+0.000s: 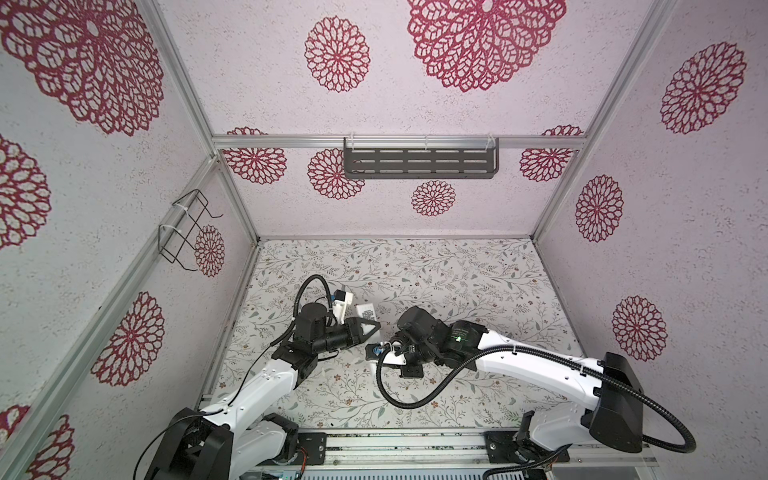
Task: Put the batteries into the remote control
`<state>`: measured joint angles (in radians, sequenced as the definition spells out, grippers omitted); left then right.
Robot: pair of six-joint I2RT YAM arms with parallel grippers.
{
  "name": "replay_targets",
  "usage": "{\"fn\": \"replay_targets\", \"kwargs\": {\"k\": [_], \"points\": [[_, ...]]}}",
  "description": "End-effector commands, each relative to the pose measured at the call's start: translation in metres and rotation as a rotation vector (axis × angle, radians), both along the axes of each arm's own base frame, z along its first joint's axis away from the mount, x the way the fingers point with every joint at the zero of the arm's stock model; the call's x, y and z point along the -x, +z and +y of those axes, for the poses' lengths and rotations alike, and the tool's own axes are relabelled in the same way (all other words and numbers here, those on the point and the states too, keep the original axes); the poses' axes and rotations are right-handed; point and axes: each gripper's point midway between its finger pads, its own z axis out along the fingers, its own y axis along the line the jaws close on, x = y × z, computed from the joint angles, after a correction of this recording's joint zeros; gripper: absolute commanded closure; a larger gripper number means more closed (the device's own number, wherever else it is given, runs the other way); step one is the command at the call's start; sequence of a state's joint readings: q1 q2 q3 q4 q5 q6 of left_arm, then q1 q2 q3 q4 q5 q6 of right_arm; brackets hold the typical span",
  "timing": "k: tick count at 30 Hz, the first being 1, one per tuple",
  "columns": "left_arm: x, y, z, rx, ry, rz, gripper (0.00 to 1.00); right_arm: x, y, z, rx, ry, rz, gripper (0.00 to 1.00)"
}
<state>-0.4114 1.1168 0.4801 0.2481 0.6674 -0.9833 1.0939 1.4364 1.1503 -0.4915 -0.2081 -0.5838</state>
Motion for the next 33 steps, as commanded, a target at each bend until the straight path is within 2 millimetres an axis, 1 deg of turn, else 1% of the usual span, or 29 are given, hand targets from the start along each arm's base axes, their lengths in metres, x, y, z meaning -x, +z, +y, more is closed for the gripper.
{"fn": "replay_targets", "kwargs": {"k": [1,12,22,27,33], "points": [[-0.004,0.016,-0.003,0.024,-0.019,-0.043,1.00,-0.008,0.016,0.010,-0.034,-0.011,-0.043,0.86],[-0.004,0.016,-0.004,0.035,-0.023,-0.045,1.00,-0.016,0.015,0.017,-0.043,-0.064,-0.034,0.89],[-0.004,0.019,-0.006,0.044,-0.029,-0.051,1.00,-0.022,0.007,0.019,-0.013,-0.088,-0.043,0.92],[-0.003,0.020,-0.005,0.046,-0.030,-0.056,1.00,-0.026,-0.002,0.017,0.026,-0.094,-0.055,0.93],[-0.003,0.019,-0.005,0.041,-0.030,-0.057,1.00,-0.028,-0.005,0.014,0.047,-0.098,-0.069,0.94]]}}
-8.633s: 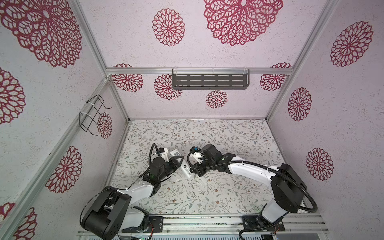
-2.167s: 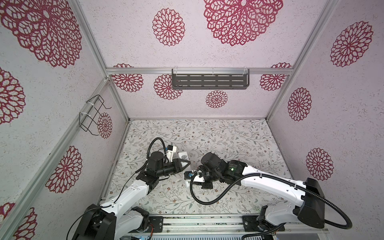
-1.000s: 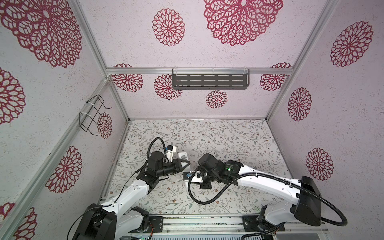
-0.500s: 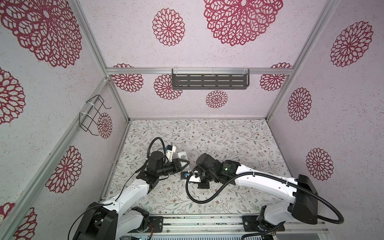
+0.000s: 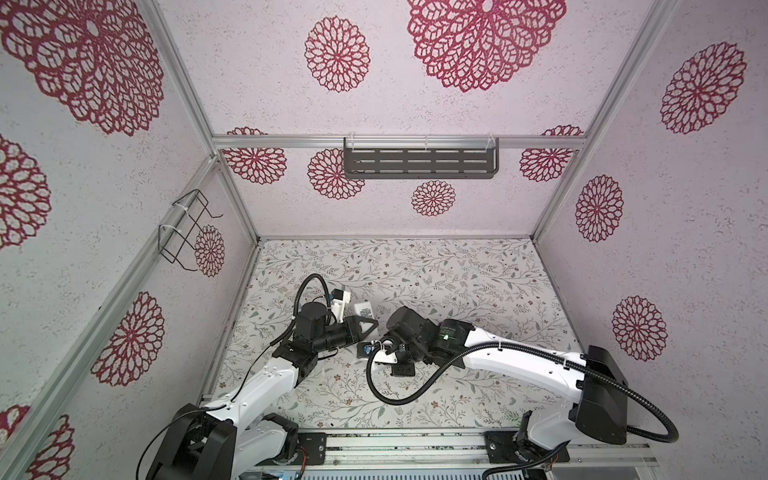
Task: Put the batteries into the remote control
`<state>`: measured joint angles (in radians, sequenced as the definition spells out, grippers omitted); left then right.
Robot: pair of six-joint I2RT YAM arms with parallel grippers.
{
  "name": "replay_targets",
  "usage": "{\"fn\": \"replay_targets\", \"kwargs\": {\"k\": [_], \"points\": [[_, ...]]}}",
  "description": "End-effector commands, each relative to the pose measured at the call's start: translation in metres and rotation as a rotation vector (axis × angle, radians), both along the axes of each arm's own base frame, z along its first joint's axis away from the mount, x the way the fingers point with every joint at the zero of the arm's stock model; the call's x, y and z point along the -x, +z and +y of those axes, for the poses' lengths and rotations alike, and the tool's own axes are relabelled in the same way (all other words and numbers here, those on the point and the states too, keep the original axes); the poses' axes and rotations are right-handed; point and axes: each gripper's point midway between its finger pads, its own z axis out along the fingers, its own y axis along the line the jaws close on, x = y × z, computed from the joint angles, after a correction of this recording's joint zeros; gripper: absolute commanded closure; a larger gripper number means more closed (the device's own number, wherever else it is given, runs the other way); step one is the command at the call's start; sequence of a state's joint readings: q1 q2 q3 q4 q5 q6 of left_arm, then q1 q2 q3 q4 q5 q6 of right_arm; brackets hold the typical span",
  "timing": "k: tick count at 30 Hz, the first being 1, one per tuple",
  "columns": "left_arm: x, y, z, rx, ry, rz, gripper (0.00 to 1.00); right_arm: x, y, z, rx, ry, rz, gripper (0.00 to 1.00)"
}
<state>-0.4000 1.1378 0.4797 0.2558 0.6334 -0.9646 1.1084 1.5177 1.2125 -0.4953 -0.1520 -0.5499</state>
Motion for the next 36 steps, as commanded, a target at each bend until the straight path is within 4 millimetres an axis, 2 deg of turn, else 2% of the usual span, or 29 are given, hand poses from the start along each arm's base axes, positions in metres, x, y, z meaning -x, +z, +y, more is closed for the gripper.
{"fn": "replay_targets", "kwargs": {"k": [1,21,28,30,33,36], "points": [[0.006,0.025,-0.010,0.065,-0.066,-0.047,1.00,-0.018,0.003,0.000,0.013,-0.052,-0.064,0.94],[0.009,0.023,-0.009,0.065,-0.067,-0.045,1.00,-0.037,0.011,-0.005,-0.008,-0.157,-0.137,0.99],[0.009,0.020,-0.008,0.061,-0.063,-0.042,1.00,-0.029,0.022,-0.004,-0.047,-0.145,-0.105,0.99],[0.008,0.020,-0.007,0.057,-0.055,-0.042,1.00,-0.030,0.028,-0.005,-0.068,-0.173,-0.099,0.97],[0.006,0.020,-0.005,0.047,-0.033,-0.047,1.00,-0.036,0.035,-0.006,-0.094,-0.260,-0.077,0.86],[0.003,0.017,-0.001,0.041,-0.004,-0.049,1.00,-0.038,0.036,-0.011,-0.088,-0.343,-0.024,0.80]]}}
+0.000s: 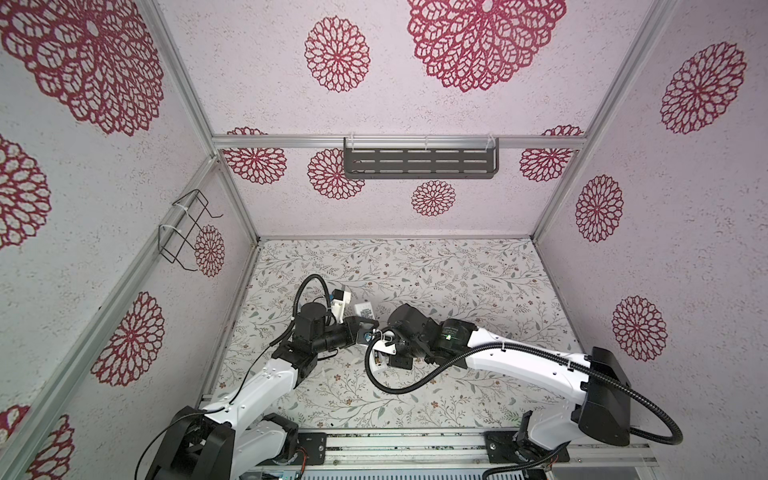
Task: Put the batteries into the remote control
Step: 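Open the right gripper and lift it away from the remote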
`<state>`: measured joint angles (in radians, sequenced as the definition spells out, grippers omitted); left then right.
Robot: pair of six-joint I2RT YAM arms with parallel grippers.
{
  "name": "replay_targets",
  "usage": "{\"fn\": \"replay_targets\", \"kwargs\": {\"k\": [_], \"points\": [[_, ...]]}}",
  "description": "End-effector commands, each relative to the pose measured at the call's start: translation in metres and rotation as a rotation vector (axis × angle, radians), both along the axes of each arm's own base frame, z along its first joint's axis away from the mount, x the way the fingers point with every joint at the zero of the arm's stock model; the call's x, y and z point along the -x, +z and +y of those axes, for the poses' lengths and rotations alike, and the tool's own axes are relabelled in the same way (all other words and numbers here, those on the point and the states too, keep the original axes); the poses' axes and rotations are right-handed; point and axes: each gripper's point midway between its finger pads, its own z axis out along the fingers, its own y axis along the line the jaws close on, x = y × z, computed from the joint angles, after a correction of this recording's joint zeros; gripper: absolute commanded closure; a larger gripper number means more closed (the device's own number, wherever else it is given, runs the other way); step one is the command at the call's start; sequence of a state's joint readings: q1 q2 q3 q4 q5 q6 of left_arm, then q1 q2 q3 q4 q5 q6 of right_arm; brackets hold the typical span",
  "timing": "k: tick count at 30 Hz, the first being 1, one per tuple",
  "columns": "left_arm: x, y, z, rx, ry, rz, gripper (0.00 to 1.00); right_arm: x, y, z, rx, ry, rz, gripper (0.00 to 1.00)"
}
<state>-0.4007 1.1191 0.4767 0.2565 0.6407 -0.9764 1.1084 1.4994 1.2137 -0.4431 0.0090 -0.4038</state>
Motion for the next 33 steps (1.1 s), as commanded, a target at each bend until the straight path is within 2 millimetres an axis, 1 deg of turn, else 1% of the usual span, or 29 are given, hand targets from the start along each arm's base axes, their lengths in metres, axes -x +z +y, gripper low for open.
{"fn": "replay_targets", "kwargs": {"k": [1,3,6,10,12,14,18,25,30,33], "points": [[0.000,0.012,-0.001,0.032,0.006,-0.049,1.00,-0.009,0.022,-0.010,-0.057,-0.149,0.044,0.79],[-0.001,0.012,0.000,0.039,0.019,-0.053,1.00,-0.010,0.024,-0.014,-0.065,-0.196,0.070,0.78],[-0.002,0.014,0.001,0.046,0.027,-0.055,1.00,-0.015,0.034,-0.021,-0.109,-0.277,0.126,0.73],[-0.006,0.012,0.006,0.043,0.067,-0.051,1.00,-0.020,0.055,-0.023,-0.264,-0.379,0.322,0.62],[-0.008,0.010,0.009,0.041,0.087,-0.047,1.00,-0.020,0.057,-0.020,-0.335,-0.406,0.442,0.57],[-0.010,0.010,0.011,0.043,0.111,-0.050,1.00,-0.018,0.052,-0.015,-0.359,-0.424,0.517,0.54],[-0.014,0.007,0.016,0.052,0.156,-0.049,1.00,-0.012,0.041,-0.005,-0.363,-0.427,0.606,0.49],[-0.018,0.006,0.019,0.065,0.183,-0.047,1.00,-0.007,0.032,-0.001,-0.344,-0.429,0.637,0.42],[-0.020,0.008,0.018,0.083,0.176,-0.047,1.00,-0.004,0.011,-0.001,-0.284,-0.441,0.644,0.40],[-0.020,0.009,0.018,0.091,0.174,-0.048,1.00,-0.004,0.005,-0.001,-0.272,-0.440,0.649,0.40]]}}
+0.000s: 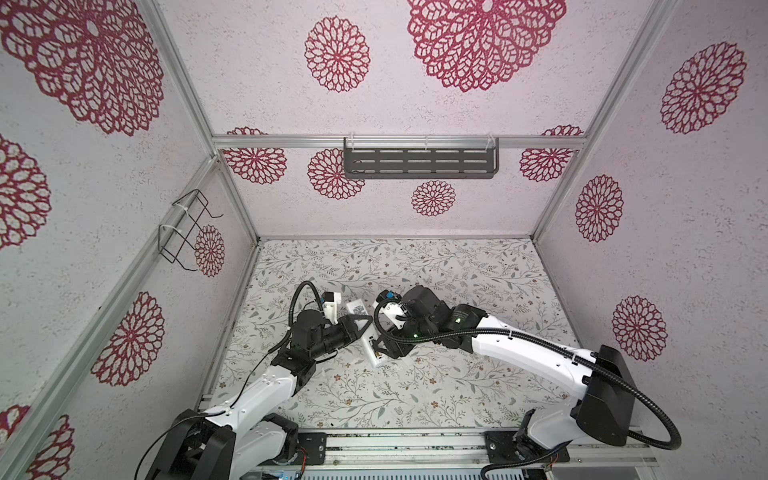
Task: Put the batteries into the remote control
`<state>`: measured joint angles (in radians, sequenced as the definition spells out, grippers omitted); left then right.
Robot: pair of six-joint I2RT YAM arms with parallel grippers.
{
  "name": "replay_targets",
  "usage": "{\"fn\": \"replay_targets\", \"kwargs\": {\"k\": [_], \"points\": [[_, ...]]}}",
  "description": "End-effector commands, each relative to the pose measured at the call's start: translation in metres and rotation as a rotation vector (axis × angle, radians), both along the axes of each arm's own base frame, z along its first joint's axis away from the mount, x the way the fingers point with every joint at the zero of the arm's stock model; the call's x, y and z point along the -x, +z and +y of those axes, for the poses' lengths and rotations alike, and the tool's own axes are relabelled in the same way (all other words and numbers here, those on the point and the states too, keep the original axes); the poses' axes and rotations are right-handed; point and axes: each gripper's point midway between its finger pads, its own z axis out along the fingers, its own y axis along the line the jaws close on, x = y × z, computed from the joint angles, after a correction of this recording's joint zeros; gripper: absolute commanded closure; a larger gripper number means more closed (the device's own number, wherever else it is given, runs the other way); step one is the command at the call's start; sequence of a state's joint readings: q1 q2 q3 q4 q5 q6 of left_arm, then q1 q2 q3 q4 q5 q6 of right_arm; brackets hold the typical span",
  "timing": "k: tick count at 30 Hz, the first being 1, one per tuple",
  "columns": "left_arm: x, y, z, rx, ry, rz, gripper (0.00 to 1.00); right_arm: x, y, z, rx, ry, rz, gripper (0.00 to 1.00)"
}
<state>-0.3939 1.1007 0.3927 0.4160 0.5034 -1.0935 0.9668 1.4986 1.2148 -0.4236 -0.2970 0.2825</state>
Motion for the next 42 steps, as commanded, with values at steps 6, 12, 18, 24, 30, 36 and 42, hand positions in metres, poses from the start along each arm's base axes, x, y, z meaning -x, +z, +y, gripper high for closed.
{"fn": "replay_targets", "kwargs": {"k": [6,12,18,24,30,36,42], "points": [[-0.003,0.012,0.001,0.034,0.002,-0.038,1.00,0.002,-0.014,0.003,0.018,0.006,0.027,0.41],[-0.003,0.011,0.000,0.035,-0.007,-0.033,1.00,0.001,-0.018,0.004,0.021,0.009,0.029,0.43],[-0.003,0.013,-0.001,0.038,-0.012,-0.040,1.00,-0.001,-0.024,0.004,0.034,0.004,0.032,0.53],[-0.002,0.014,0.001,0.039,-0.007,-0.043,1.00,0.001,-0.032,0.003,0.049,0.004,0.045,0.61],[-0.003,0.017,0.003,0.047,-0.007,-0.053,1.00,0.003,-0.040,0.003,0.066,0.013,0.053,0.64],[-0.002,0.018,0.004,0.065,-0.007,-0.055,1.00,0.003,-0.044,0.004,0.072,0.012,0.056,0.67],[0.000,0.020,0.004,0.065,-0.010,-0.062,1.00,0.003,-0.046,0.006,0.074,0.019,0.057,0.76]]}}
